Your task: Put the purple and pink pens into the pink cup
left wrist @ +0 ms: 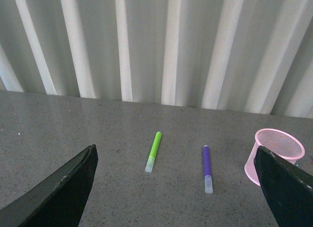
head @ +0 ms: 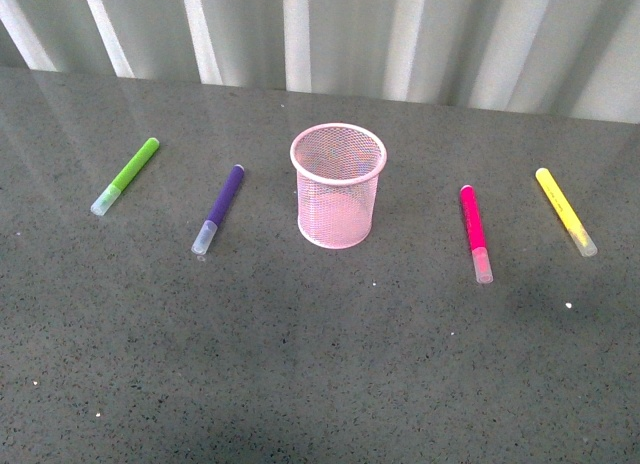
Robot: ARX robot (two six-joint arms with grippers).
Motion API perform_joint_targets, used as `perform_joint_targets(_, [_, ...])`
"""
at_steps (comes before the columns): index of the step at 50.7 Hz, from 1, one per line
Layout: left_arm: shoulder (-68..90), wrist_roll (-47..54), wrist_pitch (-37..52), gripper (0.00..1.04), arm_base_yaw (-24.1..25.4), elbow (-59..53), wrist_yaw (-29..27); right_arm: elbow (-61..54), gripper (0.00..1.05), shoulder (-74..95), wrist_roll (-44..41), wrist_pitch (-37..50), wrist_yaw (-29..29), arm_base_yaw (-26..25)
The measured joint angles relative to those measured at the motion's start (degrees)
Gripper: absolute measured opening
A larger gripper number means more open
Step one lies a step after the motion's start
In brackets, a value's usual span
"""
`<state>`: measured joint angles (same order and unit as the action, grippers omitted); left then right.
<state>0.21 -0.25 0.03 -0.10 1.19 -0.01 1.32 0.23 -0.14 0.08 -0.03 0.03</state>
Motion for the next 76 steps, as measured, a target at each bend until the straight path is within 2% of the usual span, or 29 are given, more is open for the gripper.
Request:
perform_joint_targets(51, [0.0,0.0,-0.02,0.98,0.0,0.02,-0.02,0.0,0.98,0.0,0.0,0.0,0.0,0.0])
perform_joint_targets(54, [2.14,-4.31,-5.22,0.98,-1.66,1.7,-4.42,0.0,0.98,0.0,0.0,0.0,0.0,0.0])
perform_joint_targets(57, [6.56,-12.0,-10.62,0.98,-4.83,4.35,-9.31,0.0,0.98,0.02,0.02,0.0,0.0,0.0])
perform_joint_targets(61, [15.45,-20.04,-6.1,0.98,-9.42,7.76,-12.87,0.0,0.98,0.02,0.0,0.0,-0.02,0.0])
perform_joint_targets(69, [35.98,-20.26,10.69,0.98,-13.2,20.28,-12.31,0.0,0.98,0.0,0.0,0.0,-0.02,0.0])
perform_joint_targets(76, [62.42,-16.79,14.03,0.98,-14.51,38.77,-8.61,0.0,0.98,0.0,0.0,0.0,0.0,0.0])
